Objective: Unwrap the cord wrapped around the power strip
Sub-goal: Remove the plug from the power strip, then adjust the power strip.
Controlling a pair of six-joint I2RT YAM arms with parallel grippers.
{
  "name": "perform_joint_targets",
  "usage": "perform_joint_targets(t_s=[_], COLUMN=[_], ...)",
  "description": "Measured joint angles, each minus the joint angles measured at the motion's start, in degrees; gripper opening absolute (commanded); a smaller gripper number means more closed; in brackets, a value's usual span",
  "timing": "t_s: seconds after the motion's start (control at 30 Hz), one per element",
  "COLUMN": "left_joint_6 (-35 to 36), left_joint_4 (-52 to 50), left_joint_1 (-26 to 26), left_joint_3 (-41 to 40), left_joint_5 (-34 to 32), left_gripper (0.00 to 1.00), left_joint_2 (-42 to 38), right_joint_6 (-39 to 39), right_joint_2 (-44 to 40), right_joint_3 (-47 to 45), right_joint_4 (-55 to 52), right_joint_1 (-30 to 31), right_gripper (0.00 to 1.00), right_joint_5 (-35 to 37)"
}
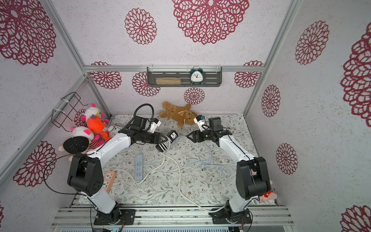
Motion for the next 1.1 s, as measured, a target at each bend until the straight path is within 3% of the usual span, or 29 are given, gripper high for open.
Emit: perform_joint_targets(t_s=[0.1, 0.23, 0.43, 0.63, 0.83, 0.97, 1.1], left_joint_6=[-4.85, -17.68, -30.18, -32.35, -33.57, -33.55, -33.40], left_joint_4=[3.80, 17.77, 31.41, 35.87, 37.92, 38.29, 37.99], left_joint_1=[0.00, -0.33, -4.04, -10.69, -13.49, -13.99, -14.03], left_joint_3=[-0.70, -5.84, -9.07, -8.96, -9.14, -9.14, -9.94], left_joint_5=[-0.52, -2.29, -10.14, -19.26, -23.08, -23.80, -24.59], left_gripper=[0.00, 0.00, 0.00, 0.00, 0.00, 0.00, 0.00], left_joint_2=[0.00, -0.02, 0.00, 0.00, 0.09, 0.13, 0.24], right_joint_6=[5.05, 14.19, 26.18, 30.34, 31.10, 31.08, 31.52], right_joint_2=[0.72, 0.72, 0.72, 1.14, 3.54, 7.56, 10.78], right_joint_3=[-1.68, -4.85, -5.05, -1.22, 5.05, 8.39, 10.45], right_joint_4=[3.04, 8.70, 15.43, 14.97, 14.82, 13.92, 13.18], right_joint_1=[0.22, 0.63, 1.31, 2.40, 4.24, 5.35, 6.19], right_gripper=[0.77, 0.73, 0.68, 0.78, 0.81, 0.74, 0.60], right_joint_5=[-2.03, -1.99, -0.55, 2.97, 5.66, 6.75, 6.73])
